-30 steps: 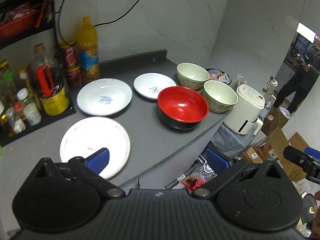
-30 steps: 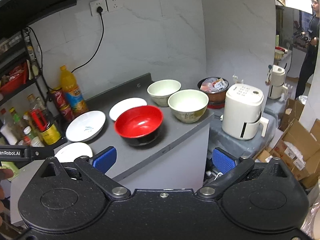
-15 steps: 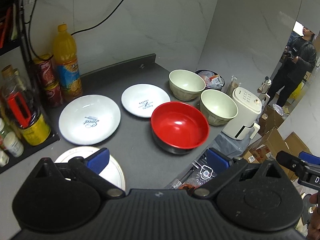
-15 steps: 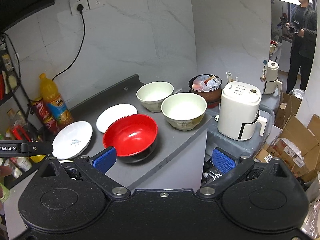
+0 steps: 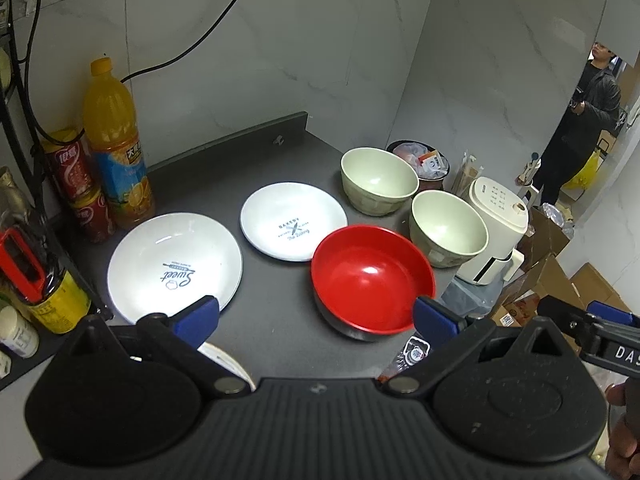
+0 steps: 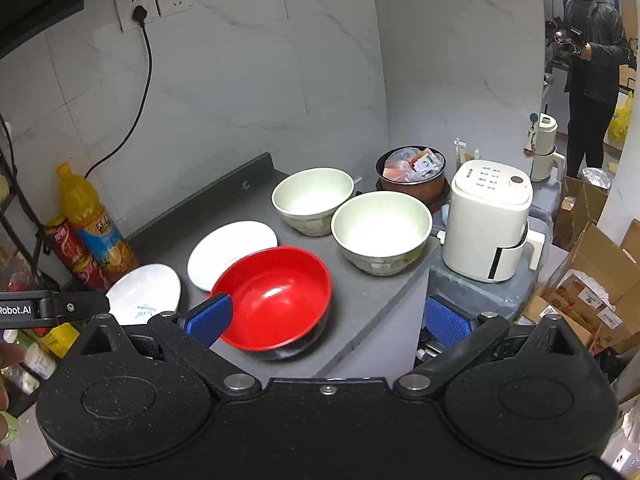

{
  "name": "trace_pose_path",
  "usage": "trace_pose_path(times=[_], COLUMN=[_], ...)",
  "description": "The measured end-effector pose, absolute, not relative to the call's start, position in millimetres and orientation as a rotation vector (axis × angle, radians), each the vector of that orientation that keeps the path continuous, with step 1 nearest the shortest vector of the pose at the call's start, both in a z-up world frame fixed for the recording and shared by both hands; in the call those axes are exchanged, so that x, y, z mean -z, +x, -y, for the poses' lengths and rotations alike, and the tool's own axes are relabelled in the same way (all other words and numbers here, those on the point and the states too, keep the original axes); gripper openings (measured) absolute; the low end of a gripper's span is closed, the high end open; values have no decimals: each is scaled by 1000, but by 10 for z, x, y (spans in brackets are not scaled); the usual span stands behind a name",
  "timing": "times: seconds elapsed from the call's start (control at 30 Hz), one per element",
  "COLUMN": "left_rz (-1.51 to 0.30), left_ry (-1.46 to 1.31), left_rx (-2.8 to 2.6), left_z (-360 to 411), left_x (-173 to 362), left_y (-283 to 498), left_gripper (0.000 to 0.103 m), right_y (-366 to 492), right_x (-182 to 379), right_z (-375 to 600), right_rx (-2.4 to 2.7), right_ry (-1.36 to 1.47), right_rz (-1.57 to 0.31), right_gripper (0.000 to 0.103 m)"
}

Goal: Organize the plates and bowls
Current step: 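Move both grippers toward the large cream bowl beside the red bowl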

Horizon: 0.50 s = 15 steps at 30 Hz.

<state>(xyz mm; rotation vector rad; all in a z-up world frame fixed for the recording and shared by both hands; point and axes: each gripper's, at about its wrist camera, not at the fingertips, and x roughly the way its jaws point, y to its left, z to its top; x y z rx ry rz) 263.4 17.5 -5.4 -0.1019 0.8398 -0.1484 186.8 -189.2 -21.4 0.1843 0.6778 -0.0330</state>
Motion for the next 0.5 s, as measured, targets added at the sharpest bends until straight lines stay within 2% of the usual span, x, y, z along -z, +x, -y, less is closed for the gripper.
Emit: trace_pose_path(times=[0.5], left_rz=[-882], left_ry=[-133], left_rx=[132], left_z=[-38], left_x=[163], left_y=[3093], left_gripper=[102], right_y=[2285], right_x=[365], right_z=[2006], right_rx=[75], right_ry=[194], right_rz=[-725], right_gripper=[103])
